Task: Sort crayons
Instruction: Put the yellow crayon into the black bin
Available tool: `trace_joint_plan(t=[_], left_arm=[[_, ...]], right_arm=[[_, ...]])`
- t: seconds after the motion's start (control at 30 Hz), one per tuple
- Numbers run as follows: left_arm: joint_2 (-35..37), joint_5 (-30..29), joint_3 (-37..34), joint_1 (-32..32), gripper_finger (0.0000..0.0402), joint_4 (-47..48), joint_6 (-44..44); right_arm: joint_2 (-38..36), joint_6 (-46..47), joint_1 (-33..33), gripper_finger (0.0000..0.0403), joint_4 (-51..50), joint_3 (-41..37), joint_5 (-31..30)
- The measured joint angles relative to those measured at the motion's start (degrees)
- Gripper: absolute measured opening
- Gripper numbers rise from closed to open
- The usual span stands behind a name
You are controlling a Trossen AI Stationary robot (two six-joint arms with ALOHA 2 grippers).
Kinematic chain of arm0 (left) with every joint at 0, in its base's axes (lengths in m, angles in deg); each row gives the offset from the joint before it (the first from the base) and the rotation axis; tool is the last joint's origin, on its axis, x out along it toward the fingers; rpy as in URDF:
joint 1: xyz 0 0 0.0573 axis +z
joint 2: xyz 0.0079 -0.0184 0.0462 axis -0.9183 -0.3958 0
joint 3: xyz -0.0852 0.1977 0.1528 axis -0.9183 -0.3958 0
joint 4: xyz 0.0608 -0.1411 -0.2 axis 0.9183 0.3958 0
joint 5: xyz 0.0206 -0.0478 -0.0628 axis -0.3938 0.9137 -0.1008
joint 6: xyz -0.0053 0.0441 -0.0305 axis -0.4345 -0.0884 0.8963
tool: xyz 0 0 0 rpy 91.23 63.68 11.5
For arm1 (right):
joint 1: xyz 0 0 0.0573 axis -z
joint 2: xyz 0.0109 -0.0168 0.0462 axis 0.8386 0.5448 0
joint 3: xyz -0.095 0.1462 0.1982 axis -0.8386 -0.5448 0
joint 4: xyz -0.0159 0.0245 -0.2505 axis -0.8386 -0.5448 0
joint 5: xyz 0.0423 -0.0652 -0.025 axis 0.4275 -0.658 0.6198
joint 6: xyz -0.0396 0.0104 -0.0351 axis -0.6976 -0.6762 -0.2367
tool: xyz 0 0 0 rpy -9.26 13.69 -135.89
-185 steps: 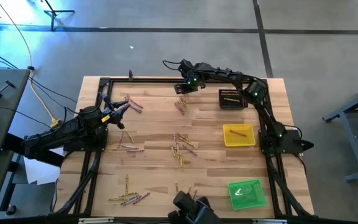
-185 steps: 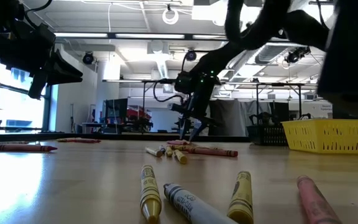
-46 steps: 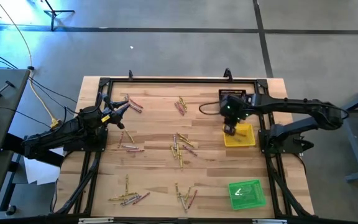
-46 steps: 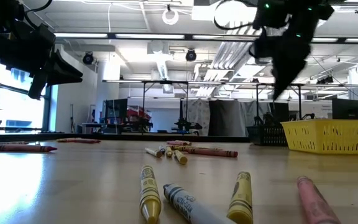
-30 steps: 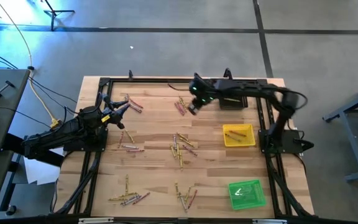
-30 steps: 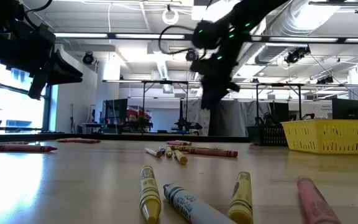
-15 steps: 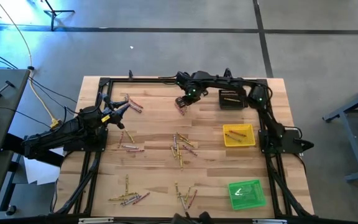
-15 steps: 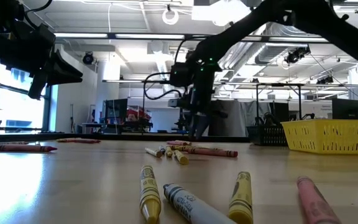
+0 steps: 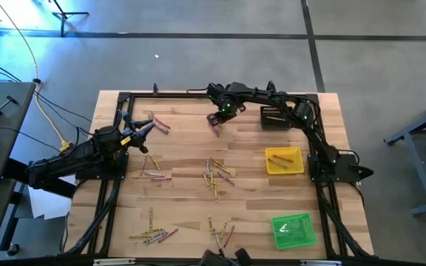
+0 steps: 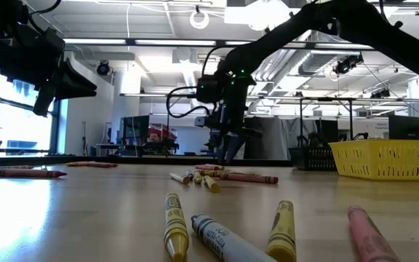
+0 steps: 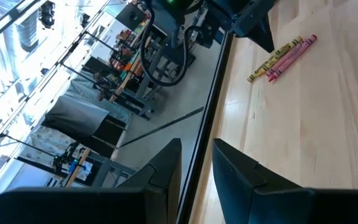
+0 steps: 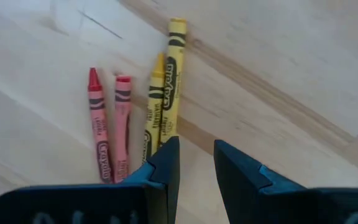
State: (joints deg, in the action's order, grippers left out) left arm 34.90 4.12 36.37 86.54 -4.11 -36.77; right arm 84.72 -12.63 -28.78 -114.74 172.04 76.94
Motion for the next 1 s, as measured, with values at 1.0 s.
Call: trace_joint_plan(t=[1.0], left_arm=[[0.0,0.0,0.0,0.0,0.0077,0.0,0.0]], right_arm=[[1.8,1.1,0.0,0.0084,1.7,0.1,5.6]])
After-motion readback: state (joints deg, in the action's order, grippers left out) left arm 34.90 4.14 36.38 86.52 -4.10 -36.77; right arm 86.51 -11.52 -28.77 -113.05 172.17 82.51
